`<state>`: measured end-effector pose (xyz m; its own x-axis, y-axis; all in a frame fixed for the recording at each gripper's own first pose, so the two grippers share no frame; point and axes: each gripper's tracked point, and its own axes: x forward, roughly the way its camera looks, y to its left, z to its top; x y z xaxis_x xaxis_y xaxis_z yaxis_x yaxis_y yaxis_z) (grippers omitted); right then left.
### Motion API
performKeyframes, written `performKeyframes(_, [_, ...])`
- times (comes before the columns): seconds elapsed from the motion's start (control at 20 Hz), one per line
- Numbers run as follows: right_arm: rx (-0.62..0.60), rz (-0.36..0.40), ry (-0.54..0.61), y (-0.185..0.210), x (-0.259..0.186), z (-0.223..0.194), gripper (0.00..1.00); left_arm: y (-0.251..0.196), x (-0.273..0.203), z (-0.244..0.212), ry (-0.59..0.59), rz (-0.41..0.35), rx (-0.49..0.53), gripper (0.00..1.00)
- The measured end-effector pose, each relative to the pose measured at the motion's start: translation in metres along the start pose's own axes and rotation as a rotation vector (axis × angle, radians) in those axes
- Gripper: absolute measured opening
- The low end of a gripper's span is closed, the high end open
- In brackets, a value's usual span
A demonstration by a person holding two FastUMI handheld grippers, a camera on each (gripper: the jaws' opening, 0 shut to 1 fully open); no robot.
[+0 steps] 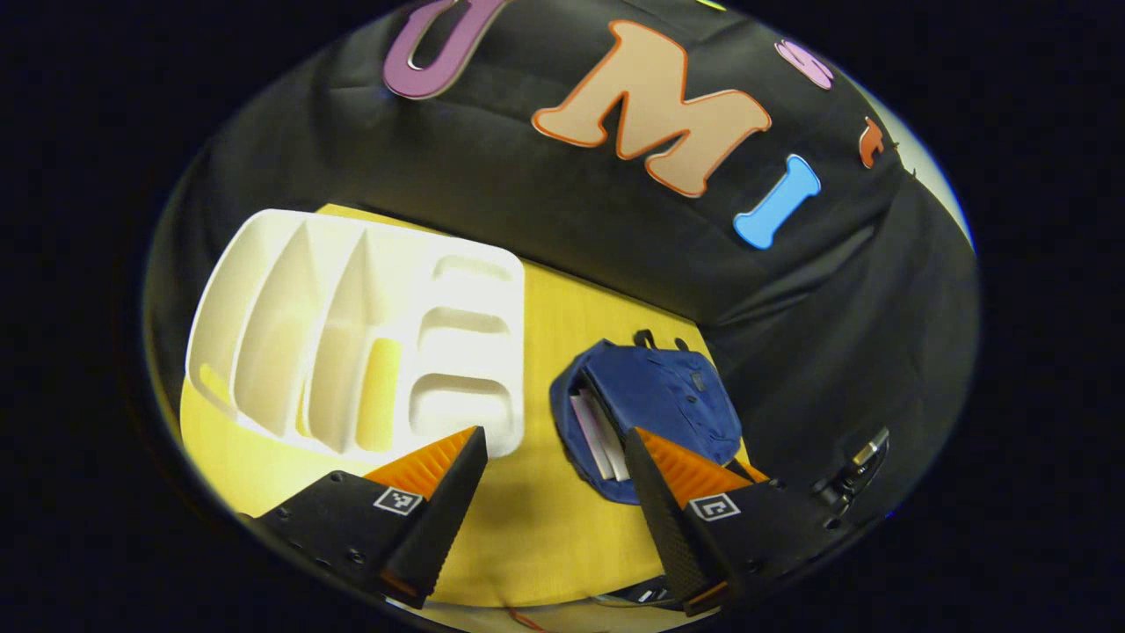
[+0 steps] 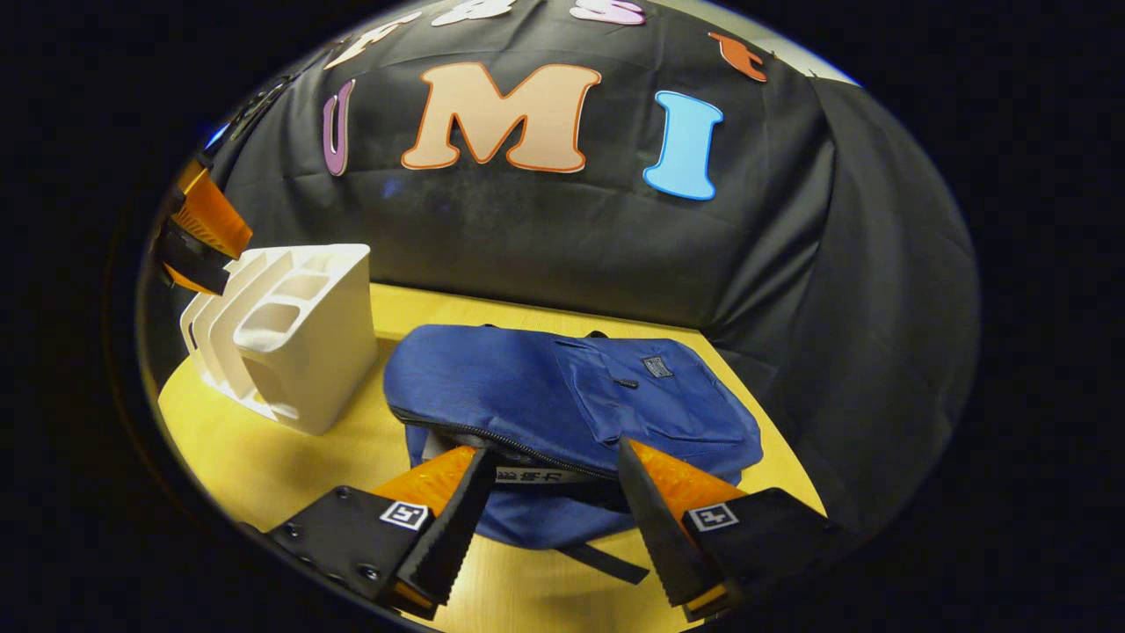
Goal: Open the schoolbag, grab two books from the bookshelf and put them into the schoolbag.
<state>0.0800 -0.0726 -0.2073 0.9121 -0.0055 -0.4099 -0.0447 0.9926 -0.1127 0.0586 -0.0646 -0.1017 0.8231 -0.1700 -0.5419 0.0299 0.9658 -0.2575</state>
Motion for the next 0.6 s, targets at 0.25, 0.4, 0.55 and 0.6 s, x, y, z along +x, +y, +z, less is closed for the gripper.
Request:
performKeyframes(0.25, [0.049,0.053,-0.115,0.023,-0.046,0.051,1.00,0.020,-0.043,0.045,-0.232,0.067,0.149,0.93])
performKeyframes(0.4, [0.067,0.085,-0.224,0.038,-0.065,0.101,0.92,0.014,-0.073,0.078,-0.402,0.102,0.286,0.93])
performKeyframes(0.55, [0.098,0.123,-0.329,0.051,-0.083,0.147,0.92,0.014,-0.097,0.098,-0.526,0.126,0.343,0.92])
performKeyframes(0.6, [0.106,0.131,-0.360,0.054,-0.090,0.159,0.92,0.015,-0.101,0.103,-0.554,0.134,0.343,0.91])
